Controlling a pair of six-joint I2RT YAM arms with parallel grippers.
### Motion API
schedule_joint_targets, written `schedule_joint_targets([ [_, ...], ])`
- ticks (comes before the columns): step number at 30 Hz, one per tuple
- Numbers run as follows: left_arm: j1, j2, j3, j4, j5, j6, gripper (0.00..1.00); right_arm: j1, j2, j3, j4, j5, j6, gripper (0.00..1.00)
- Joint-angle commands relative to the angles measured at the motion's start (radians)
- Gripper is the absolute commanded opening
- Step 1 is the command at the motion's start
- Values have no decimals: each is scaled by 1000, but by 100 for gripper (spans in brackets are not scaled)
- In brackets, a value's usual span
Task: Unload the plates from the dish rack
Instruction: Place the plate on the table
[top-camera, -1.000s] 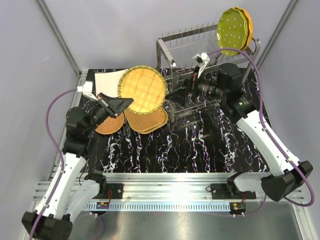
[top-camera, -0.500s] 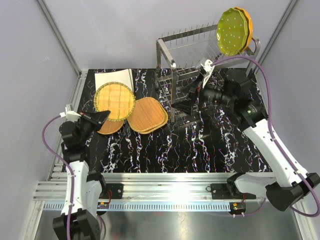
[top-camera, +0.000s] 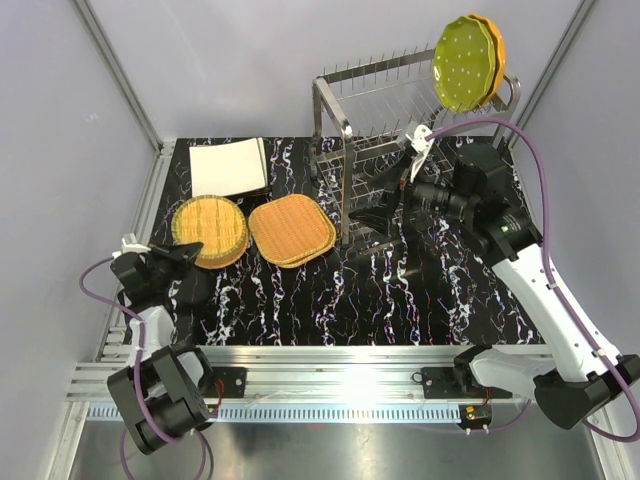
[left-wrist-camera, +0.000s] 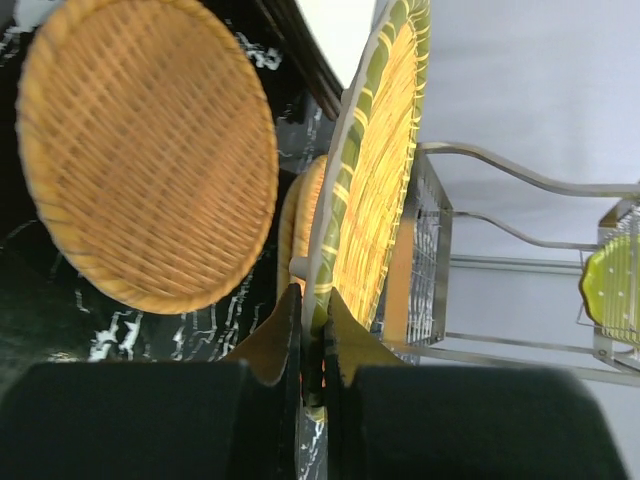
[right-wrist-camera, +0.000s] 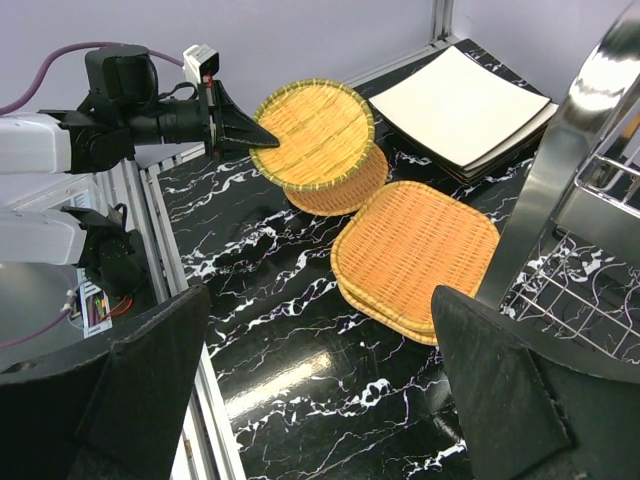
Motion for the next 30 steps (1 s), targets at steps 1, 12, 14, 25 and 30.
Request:
schedule_joint_targets([
  [1,17,51,10,148,49,52,0,-18,-29,-7,17,23,-18,100],
  [12,18,216,41,147,17,124,1,-35,-32,-4,21,23,-11,100],
  [14,18,250,50,148,14,130,1,-40,-32,-1,20,25,-9,100],
  [25,18,362,107,151,-21,147,4,-52,-34,4,18,23,-8,100],
  [30,18,417,142,147,-7,147,9,-54,-31,19,17,23,-9,100],
])
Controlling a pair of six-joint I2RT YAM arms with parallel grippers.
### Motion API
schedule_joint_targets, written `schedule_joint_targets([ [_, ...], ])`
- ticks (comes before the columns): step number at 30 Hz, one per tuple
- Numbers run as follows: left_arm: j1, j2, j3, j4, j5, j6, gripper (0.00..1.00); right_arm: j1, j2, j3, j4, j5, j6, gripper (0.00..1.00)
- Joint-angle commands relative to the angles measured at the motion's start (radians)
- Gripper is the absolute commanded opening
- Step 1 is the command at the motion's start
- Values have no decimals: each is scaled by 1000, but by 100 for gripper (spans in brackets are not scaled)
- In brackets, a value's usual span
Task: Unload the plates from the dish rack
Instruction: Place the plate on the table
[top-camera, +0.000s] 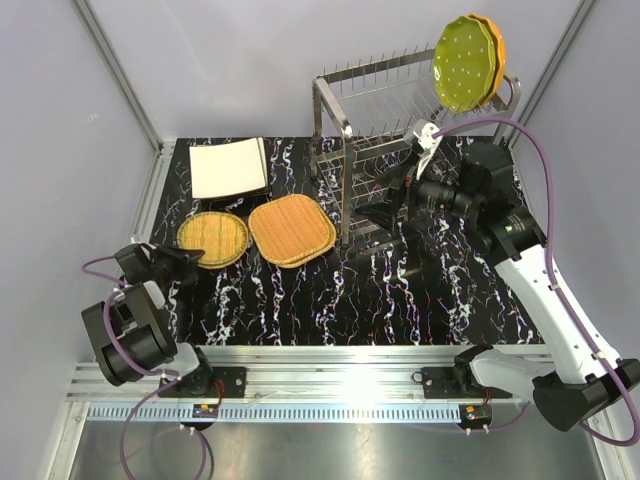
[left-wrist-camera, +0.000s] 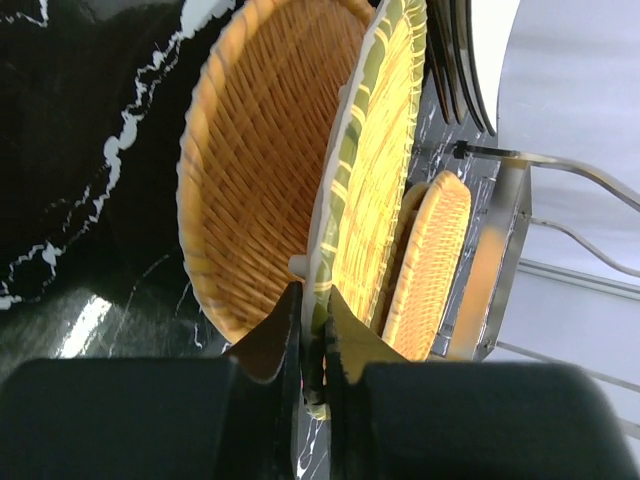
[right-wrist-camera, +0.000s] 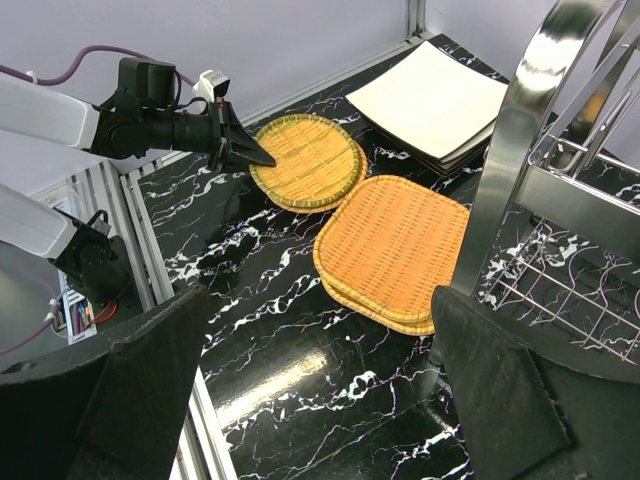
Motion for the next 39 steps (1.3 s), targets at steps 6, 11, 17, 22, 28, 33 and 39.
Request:
schedule_joint_targets([
  [6,5,63,124,-9,18,50,46,-7,-15,52,17,20,-22,100],
  [11,-12,14,216,-232,-43,169,90,-16,-15,78,1,30,-45,100],
  [17,-14,-58,306,-514,-193,274,99,-21,-11,122,-20,53,-92,100],
  [22,-14,-73,328,-622,-272,325,99,-28,11,179,-48,108,-125,100],
  [28,-23,-144,357,-707,-364,403,99,-57,100,361,-120,321,-62,100],
  [33,-37,-326,392,-755,-369,464,99,-154,274,677,-296,392,53,100],
  [39,-44,-496,374,-752,-321,473,99,-252,414,907,-348,459,113,98],
])
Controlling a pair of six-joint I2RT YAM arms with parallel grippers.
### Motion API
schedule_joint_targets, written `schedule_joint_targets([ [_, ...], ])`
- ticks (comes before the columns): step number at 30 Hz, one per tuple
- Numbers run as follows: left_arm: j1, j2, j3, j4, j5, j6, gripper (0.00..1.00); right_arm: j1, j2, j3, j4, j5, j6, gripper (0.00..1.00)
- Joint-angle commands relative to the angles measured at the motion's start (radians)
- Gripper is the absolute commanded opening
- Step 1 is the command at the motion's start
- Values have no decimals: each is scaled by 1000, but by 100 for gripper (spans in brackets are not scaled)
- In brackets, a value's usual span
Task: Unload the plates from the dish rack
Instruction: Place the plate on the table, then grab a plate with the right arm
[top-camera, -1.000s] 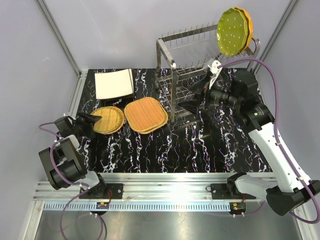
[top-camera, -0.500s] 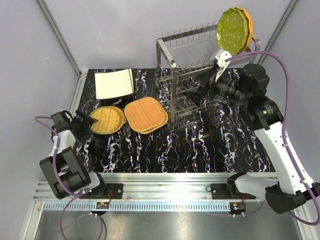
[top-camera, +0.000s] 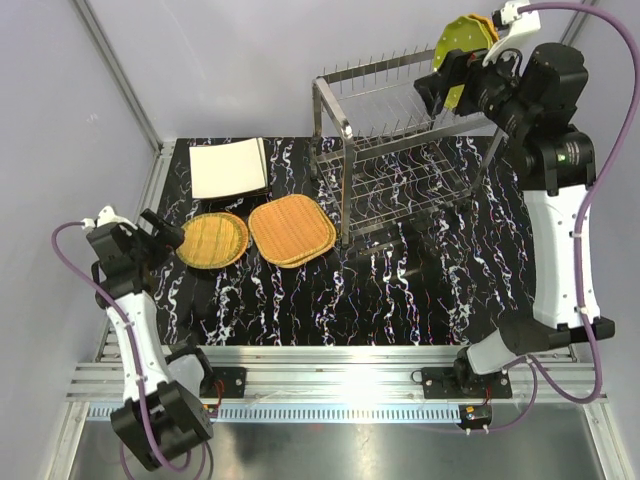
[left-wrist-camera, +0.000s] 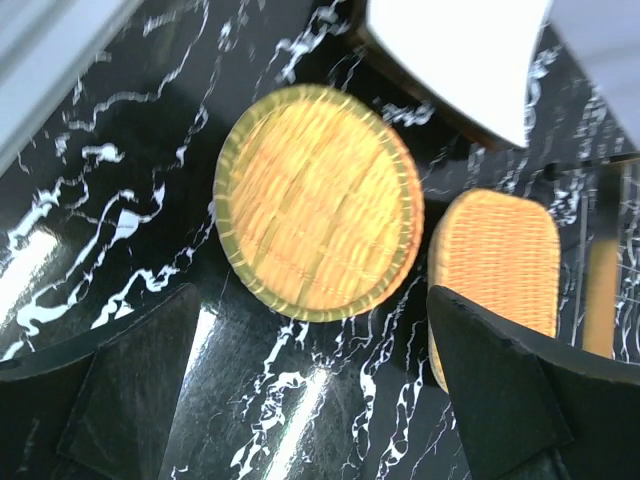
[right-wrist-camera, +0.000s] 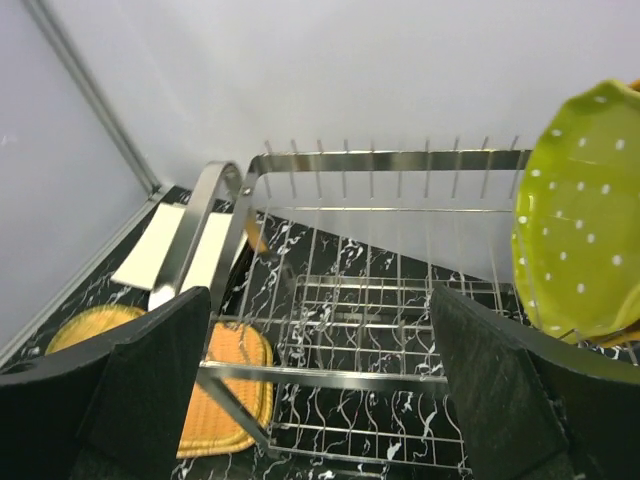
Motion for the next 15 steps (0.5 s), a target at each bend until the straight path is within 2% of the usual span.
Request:
schedule_joint_targets([
  [1,-2,-74,25,-4,34,29,99,-41,62,116,-67,91,60,98],
  [8,1,-181,5,28,115,-85,99,-153,214,335,-137,108,93,91],
  [15,-1,-186,57,-3,151,-99,99,-170,262,328,-125,206,76,85],
])
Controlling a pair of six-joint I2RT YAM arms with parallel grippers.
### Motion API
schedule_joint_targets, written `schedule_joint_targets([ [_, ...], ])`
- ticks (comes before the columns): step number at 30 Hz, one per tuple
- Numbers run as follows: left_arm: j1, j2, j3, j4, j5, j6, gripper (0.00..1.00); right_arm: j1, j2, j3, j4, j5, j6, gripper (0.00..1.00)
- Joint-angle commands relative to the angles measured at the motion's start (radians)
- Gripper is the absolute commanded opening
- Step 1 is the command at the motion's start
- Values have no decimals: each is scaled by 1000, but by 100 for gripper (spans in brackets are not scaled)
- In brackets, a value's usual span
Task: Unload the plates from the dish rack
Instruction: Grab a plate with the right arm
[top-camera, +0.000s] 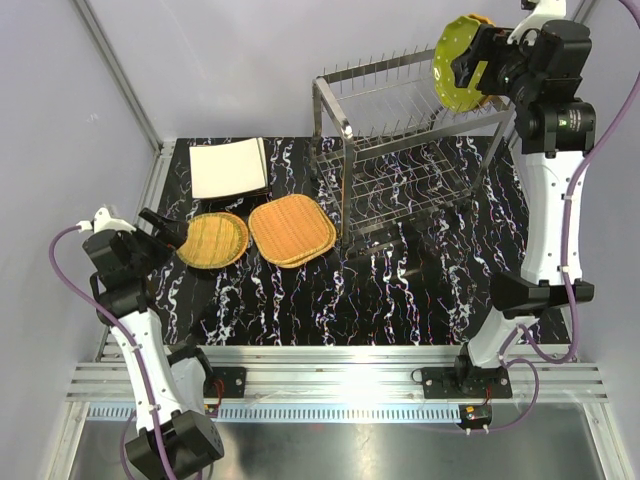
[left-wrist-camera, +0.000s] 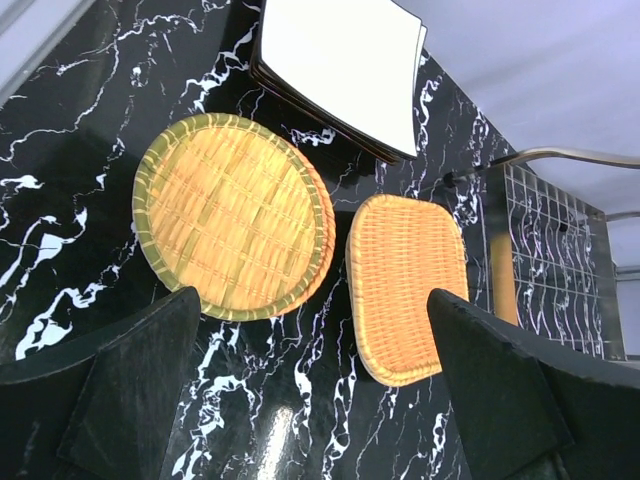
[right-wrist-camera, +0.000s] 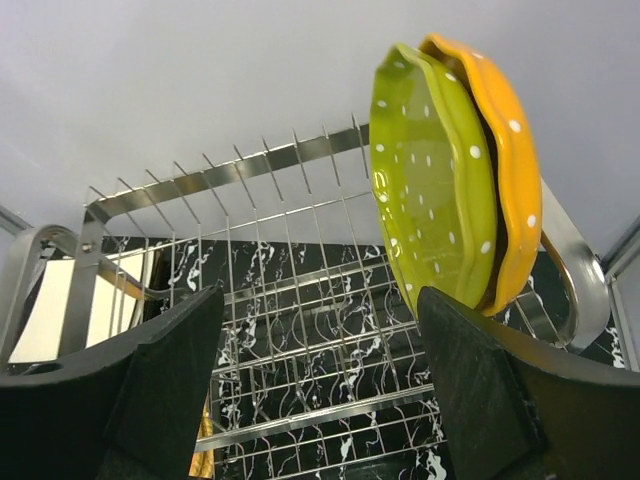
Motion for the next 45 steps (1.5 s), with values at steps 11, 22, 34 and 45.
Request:
schedule_joint_targets([
  [11,-1,-26,48,-21,38,-14,99,-10,58,39,11,173,31,84],
  [22,0,-22,36,-17,35,-17,99,-28,98,29,16,181,44,82],
  [34,0,-15,27,-6,31,-22,99,-33,147,41,25,176,50,81],
  [45,0,-9,24,3,27,-29,99,-33,187,33,60,248,11,82],
])
